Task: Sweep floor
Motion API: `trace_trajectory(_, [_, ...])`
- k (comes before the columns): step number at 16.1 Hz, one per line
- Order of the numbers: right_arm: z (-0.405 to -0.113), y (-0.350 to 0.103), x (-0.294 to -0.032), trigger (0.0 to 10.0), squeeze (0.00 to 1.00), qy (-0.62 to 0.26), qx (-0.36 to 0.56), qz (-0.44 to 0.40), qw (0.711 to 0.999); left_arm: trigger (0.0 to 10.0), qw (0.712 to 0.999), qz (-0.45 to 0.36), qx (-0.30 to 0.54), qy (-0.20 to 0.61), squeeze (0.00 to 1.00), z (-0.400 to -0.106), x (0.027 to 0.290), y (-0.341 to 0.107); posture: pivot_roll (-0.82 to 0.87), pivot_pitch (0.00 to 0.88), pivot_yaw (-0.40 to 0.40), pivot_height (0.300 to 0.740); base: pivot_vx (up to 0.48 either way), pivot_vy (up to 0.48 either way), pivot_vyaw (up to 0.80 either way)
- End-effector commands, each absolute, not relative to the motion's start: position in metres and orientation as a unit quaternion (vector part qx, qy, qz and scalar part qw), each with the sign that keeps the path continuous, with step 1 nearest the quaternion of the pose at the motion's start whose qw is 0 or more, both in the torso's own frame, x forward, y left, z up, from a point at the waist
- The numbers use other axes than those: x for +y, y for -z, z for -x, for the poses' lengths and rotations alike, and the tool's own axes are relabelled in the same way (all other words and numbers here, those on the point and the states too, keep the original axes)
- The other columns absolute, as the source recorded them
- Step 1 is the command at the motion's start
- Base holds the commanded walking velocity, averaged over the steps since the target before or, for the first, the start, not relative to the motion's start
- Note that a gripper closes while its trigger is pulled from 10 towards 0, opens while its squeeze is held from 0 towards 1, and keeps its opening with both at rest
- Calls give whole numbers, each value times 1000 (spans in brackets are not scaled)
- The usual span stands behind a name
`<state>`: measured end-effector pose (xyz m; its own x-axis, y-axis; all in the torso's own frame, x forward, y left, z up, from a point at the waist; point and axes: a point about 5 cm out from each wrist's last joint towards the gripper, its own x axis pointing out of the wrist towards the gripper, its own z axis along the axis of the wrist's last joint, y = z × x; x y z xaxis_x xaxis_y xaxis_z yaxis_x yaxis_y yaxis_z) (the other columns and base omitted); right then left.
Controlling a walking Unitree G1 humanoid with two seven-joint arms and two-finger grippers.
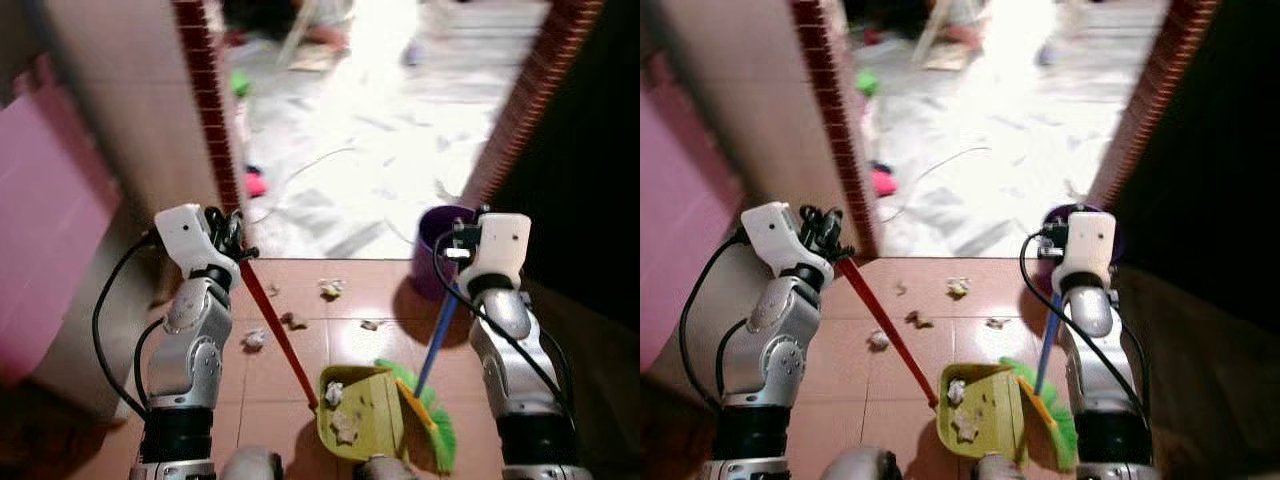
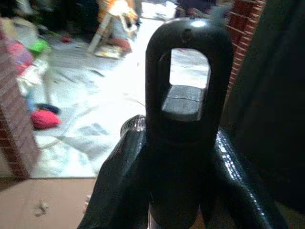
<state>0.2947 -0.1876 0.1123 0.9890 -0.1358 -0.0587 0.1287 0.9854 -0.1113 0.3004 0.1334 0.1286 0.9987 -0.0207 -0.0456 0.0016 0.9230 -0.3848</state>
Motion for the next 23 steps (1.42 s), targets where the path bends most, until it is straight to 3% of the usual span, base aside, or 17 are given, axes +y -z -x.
trace_trajectory(1, [-294, -105, -186, 10000, 0, 69, 53, 56, 995, 10000, 977, 215, -4, 5, 0, -302, 132, -144, -41, 0, 21, 740, 0, 480, -800])
trace_trajectory(7, [-297, -103, -188, 10000, 0, 76, 54, 54, 994, 10000, 981, 192, -14, 3, 0, -306, 135, -148, -42, 0, 29, 740, 0, 480, -133])
trace_trajectory(11, [-300, -104, -189, 10000, 0, 101, 50, 67, 991, 10000, 980, 189, -57, 37, 0, -307, 131, -164, -35, 0, 33, 740, 0, 0, 0])
trace_trajectory(15, [-295, -96, -195, 10000, 0, 101, 65, 78, 990, 10000, 971, 200, -132, 16, 0, -316, 141, -202, -38, 0, 29, 740, 0, 0, -684])
trace_trajectory(23, [-289, -88, -198, 10000, 0, 98, 81, 82, 988, 10000, 963, 198, -181, 1, 0, -325, 149, -230, -46, 0, 30, 740, 378, 0, -420])
